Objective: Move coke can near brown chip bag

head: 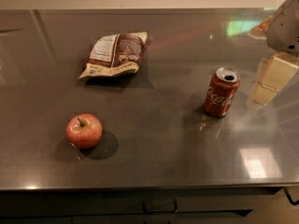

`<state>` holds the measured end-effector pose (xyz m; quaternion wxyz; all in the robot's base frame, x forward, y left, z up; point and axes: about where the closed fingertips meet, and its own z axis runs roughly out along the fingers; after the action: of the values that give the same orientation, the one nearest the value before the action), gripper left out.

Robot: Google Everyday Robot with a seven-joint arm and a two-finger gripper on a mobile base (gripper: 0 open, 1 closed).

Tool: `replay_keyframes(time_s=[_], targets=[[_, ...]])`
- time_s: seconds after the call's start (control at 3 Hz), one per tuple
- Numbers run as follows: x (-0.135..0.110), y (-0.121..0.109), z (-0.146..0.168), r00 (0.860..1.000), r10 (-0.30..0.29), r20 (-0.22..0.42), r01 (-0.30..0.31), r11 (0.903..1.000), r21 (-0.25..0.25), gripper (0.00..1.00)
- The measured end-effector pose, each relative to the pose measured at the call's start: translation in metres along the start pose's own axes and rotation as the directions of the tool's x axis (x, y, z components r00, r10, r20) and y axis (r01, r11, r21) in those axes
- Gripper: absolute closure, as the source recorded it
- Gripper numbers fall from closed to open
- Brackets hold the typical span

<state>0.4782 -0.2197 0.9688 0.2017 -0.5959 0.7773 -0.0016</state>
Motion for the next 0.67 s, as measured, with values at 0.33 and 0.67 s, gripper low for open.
replay_keyframes(time_s=[0.33,0.67], targets=[[0.0,-0.005,0.013,1.0,0.009,0.024,-0.009,0.9999,-0.013,0.0],[0.0,-0.004,0.024,0.999,0.019,0.037,-0.018,0.9993,-0.034,0.0]])
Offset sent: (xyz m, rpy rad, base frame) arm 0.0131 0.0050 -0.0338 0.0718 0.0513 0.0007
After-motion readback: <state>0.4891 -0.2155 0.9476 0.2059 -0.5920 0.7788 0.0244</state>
